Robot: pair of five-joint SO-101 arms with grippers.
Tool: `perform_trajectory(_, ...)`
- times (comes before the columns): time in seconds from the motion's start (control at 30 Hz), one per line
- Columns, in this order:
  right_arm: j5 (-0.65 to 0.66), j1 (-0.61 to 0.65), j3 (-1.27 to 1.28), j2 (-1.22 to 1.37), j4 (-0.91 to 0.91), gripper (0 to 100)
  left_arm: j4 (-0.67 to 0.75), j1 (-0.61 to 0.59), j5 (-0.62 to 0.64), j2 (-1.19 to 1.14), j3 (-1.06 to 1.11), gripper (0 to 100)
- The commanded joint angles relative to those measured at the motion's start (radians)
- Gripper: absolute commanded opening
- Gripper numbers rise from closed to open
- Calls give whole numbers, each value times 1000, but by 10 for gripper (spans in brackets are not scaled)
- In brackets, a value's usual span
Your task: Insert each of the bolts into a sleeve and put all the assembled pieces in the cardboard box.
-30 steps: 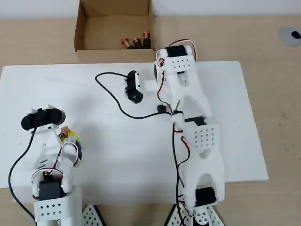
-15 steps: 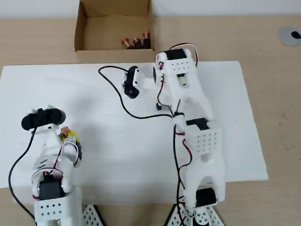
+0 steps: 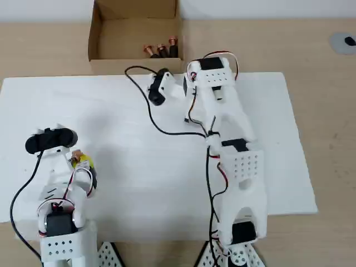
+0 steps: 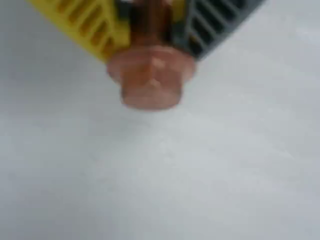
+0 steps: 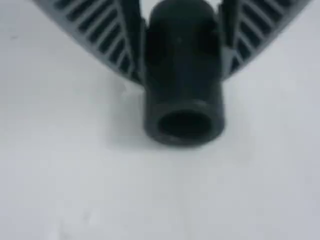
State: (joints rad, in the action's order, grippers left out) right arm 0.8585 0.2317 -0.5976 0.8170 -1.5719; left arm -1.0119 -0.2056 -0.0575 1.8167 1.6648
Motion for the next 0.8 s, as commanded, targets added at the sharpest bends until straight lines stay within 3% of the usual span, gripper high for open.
perform_trajectory(0.0, -63, -65, -182, 16, -58, 10, 3, -12, -6, 5, -46, 5)
perform_trajectory(0.13, -107, -51, -381, 16, -215, 10, 5, -12, 9, 7, -48, 5)
perform_trajectory(0.3, -196, -51, -578, -62, -218, 10, 5, -80, 110, 7, -157, 5)
perform_trajectory(0.57, -310, -35, -498, -357, -216, 10, 6, -123, 123, 7, -489, 5)
perform_trajectory(0.77, -512, 15, -532, -624, -216, 11, 0, -32, 80, 5, -724, 5)
